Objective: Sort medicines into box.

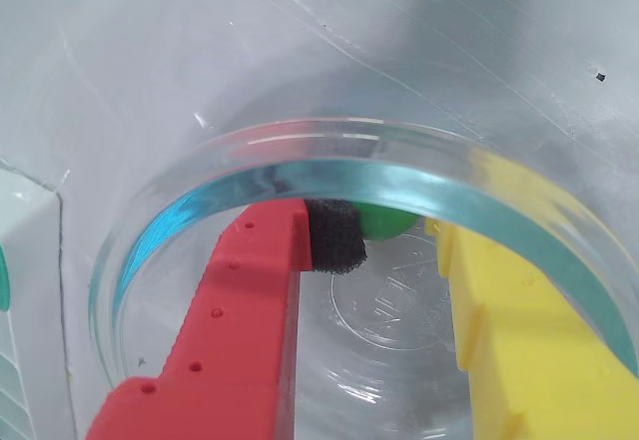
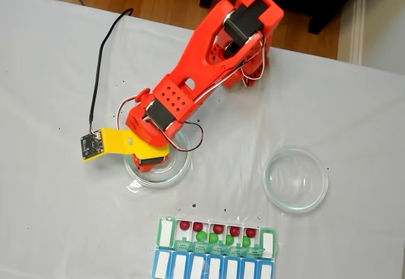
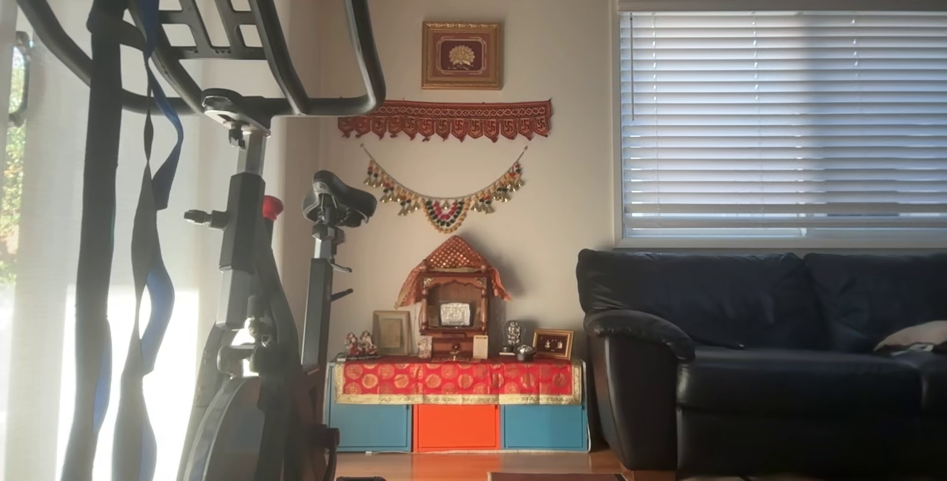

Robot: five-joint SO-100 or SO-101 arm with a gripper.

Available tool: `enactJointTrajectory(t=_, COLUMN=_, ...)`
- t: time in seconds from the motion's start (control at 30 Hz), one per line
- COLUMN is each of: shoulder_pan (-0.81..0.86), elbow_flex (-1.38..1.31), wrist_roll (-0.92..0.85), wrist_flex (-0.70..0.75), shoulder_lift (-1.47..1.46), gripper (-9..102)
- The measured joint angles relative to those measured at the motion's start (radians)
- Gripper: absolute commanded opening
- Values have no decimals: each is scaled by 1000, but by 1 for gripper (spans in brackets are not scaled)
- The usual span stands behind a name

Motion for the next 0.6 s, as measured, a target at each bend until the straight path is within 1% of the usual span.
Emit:
enactJointTrajectory(t=0.17, shoulder_pan=0, elbow_flex=-2, wrist_roll=-21, wrist_flex=55, shoulder_lift=0, gripper=1)
enactJointTrajectory(t=0.23, shoulder_pan=-6, elbow_flex=-18, wrist_roll=-21, wrist_flex=104, shoulder_lift=2, gripper=1)
enactJointTrajectory(t=0.3, shoulder_pan=-15, elbow_flex=-44, wrist_roll=-14, wrist_flex=163, shoulder_lift=2, gripper=1)
enactJointTrajectory(t=0.5, shoulder_pan=-25, elbow_flex=-212, wrist_roll=-6, wrist_flex=420, shoulder_lift=17, gripper=1)
enactJointTrajectory(t=0.6, shoulder_pan=-43, elbow_flex=-298, wrist_roll=9, wrist_flex=508, shoulder_lift=35, gripper=1)
